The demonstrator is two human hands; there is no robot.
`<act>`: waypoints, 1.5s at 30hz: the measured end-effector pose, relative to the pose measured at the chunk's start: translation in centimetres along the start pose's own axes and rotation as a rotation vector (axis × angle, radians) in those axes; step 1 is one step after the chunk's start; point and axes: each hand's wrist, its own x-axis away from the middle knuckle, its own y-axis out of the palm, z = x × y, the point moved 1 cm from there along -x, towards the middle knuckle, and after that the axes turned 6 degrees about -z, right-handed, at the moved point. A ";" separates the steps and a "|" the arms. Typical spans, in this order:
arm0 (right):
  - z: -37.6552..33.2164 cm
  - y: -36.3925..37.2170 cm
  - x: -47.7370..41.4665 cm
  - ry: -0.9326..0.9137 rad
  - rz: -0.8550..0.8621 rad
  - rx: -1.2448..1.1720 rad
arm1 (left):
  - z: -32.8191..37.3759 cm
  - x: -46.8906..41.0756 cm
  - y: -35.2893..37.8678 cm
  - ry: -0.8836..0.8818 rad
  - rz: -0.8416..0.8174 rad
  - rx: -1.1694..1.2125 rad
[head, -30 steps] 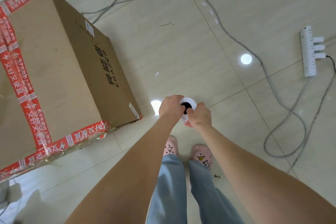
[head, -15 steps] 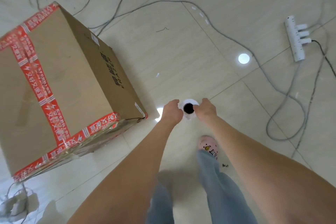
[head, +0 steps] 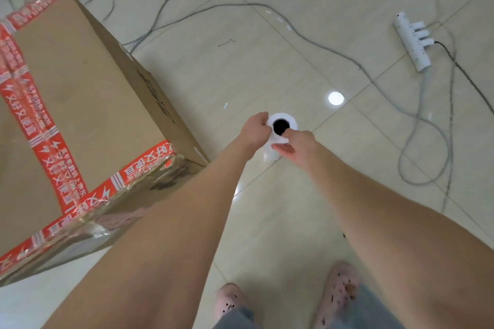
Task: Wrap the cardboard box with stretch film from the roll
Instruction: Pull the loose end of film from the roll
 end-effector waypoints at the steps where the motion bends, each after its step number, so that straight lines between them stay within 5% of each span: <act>1: 0.4 0.3 0.2 0.012 -0.045 -0.056 | -0.2 -0.2 -0.3 0.015 0.009 -0.001; 6: 0.7 0.2 -0.4 0.001 0.003 0.203 | -2.4 -0.2 -0.3 0.066 0.101 0.043; 13: -0.5 -0.5 -2.4 -0.332 0.112 0.693 | -3.9 -0.9 0.8 0.090 0.218 0.079; 27: -1.5 0.7 -6.3 -0.699 0.173 0.875 | -6.4 -5.7 0.3 0.219 0.533 -0.020; 37: -0.6 -0.1 -4.3 -0.866 0.212 1.044 | -5.9 -2.7 1.4 0.302 0.574 -0.143; 45: 1.2 1.0 -4.1 -0.888 0.251 1.032 | -8.7 -0.6 1.0 0.387 0.484 0.189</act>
